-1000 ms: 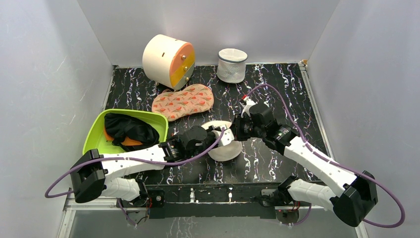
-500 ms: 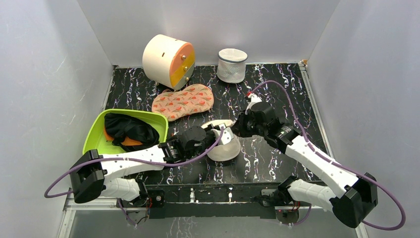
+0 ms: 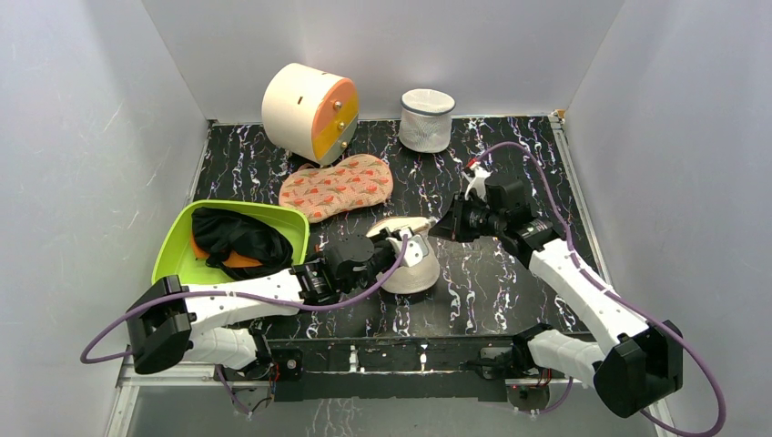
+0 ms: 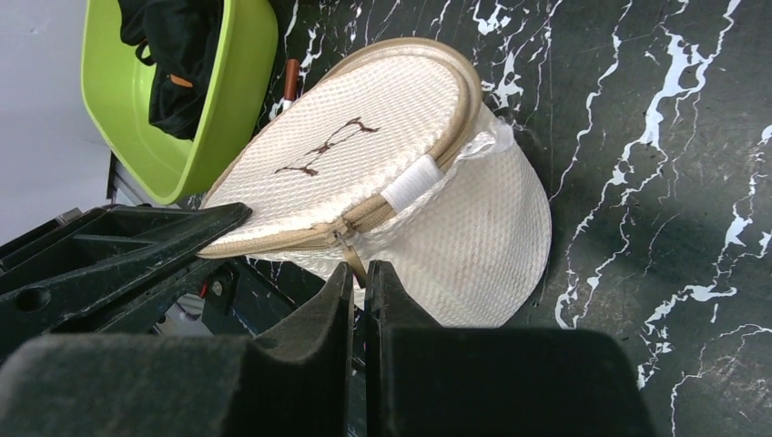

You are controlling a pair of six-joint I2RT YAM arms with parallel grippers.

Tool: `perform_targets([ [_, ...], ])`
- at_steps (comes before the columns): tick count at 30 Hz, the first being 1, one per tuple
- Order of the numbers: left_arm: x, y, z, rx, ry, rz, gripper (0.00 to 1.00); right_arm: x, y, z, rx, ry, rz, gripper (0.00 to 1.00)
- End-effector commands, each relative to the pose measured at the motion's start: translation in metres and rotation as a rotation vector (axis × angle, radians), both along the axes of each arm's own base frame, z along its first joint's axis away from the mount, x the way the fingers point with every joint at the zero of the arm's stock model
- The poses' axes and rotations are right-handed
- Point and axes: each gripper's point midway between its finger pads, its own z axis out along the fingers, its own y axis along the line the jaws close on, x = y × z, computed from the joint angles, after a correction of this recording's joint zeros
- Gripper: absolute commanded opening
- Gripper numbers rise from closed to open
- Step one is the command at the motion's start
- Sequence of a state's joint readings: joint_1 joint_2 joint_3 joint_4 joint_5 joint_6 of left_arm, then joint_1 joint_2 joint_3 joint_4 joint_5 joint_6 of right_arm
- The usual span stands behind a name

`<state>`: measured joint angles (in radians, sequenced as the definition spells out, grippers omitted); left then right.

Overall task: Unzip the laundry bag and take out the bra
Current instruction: Unzip the laundry bag at the center of the board, then open the laundry bag at the center of the board.

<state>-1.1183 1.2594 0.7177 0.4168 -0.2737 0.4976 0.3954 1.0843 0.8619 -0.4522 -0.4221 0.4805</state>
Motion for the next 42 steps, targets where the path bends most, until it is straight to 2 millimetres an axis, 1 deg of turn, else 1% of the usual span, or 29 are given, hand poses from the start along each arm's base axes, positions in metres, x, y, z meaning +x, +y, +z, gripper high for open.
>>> perform_targets([
  [1,0.005,0.021,0.036,-0.075,-0.071,0.077,0.0,0.041,-0.053,-0.008,-0.144,-0.087,-0.209,0.0],
  [4,0.0,0.016,0.033,-0.07,-0.05,0.04,0.0,0.031,-0.036,-0.002,-0.076,-0.09,-0.114,0.0],
  [6,-0.004,0.011,0.029,-0.059,-0.027,0.007,0.0,0.025,-0.029,0.002,-0.043,-0.092,-0.073,0.0],
  [7,-0.006,0.008,0.028,-0.058,-0.013,-0.005,0.0,0.024,-0.029,0.003,-0.04,-0.092,-0.069,0.04],
  [9,-0.008,0.004,0.024,-0.048,0.009,-0.021,0.0,0.022,-0.032,0.007,-0.048,-0.1,-0.081,0.19],
  [10,-0.008,0.003,0.022,-0.044,0.016,-0.024,0.0,0.021,-0.035,0.009,-0.056,-0.106,-0.093,0.28],
  [11,-0.008,0.002,0.02,-0.037,0.021,-0.024,0.08,0.02,-0.038,0.012,-0.061,-0.114,-0.105,0.36],
  [13,-0.008,0.001,0.018,-0.033,0.029,-0.023,0.27,0.018,-0.042,0.015,-0.075,-0.118,-0.126,0.47],
  [15,-0.009,0.0,0.019,-0.041,0.039,-0.022,0.46,0.016,-0.046,0.016,-0.085,-0.116,-0.139,0.54],
  [16,-0.009,-0.001,0.021,-0.049,0.044,-0.024,0.54,0.016,-0.046,0.016,-0.087,-0.117,-0.141,0.57],
  [17,-0.012,-0.001,0.021,-0.056,0.053,-0.033,0.64,0.015,-0.047,0.015,-0.092,-0.112,-0.144,0.61],
  [18,-0.014,-0.002,0.024,-0.069,0.061,-0.042,0.7,0.014,-0.048,0.013,-0.097,-0.106,-0.148,0.63],
  [20,-0.017,-0.003,0.028,-0.094,0.075,-0.054,0.8,0.013,-0.05,0.01,-0.105,-0.097,-0.15,0.66],
  [22,-0.019,-0.002,0.037,-0.129,0.08,-0.05,0.87,0.012,-0.05,0.009,-0.113,-0.093,-0.145,0.69],
  [24,-0.017,0.002,0.046,-0.163,0.073,-0.03,0.92,0.012,-0.05,0.011,-0.117,-0.095,-0.143,0.71],
  [26,-0.014,0.008,0.056,-0.203,0.056,0.001,0.95,0.014,-0.051,0.016,-0.122,-0.107,-0.143,0.73],
  [28,-0.01,0.017,0.067,-0.244,0.031,0.041,0.98,0.015,-0.051,0.025,-0.127,-0.122,-0.139,0.75],
  [30,-0.005,0.03,0.083,-0.294,-0.004,0.099,0.98,0.016,-0.049,0.032,-0.139,-0.135,-0.134,0.77],
  [31,-0.001,0.042,0.094,-0.332,-0.032,0.147,0.98,0.017,-0.047,0.04,-0.148,-0.152,-0.131,0.78],
  [32,0.003,0.051,0.1,-0.362,-0.056,0.188,0.98,0.017,-0.046,0.04,-0.165,-0.154,-0.128,0.79],
  [33,0.004,0.064,0.115,-0.412,-0.087,0.22,0.99,0.019,-0.043,0.046,-0.178,-0.167,-0.126,0.79],
  [35,0.004,0.085,0.127,-0.462,-0.14,0.268,0.98,0.02,-0.036,0.05,-0.216,-0.177,-0.114,0.8],
  [36,0.003,0.096,0.135,-0.486,-0.169,0.292,0.98,0.021,-0.031,0.052,-0.238,-0.182,-0.108,0.81],
  [38,0.008,0.122,0.148,-0.54,-0.215,0.393,0.98,0.022,-0.018,0.057,-0.279,-0.197,-0.09,0.82],
  [40,0.016,0.151,0.154,-0.574,-0.259,0.535,0.98,0.023,-0.003,0.058,-0.334,-0.214,-0.071,0.82],
  [42,0.023,0.177,0.158,-0.606,-0.291,0.661,0.98,0.023,0.018,0.059,-0.386,-0.225,-0.036,0.83],
])
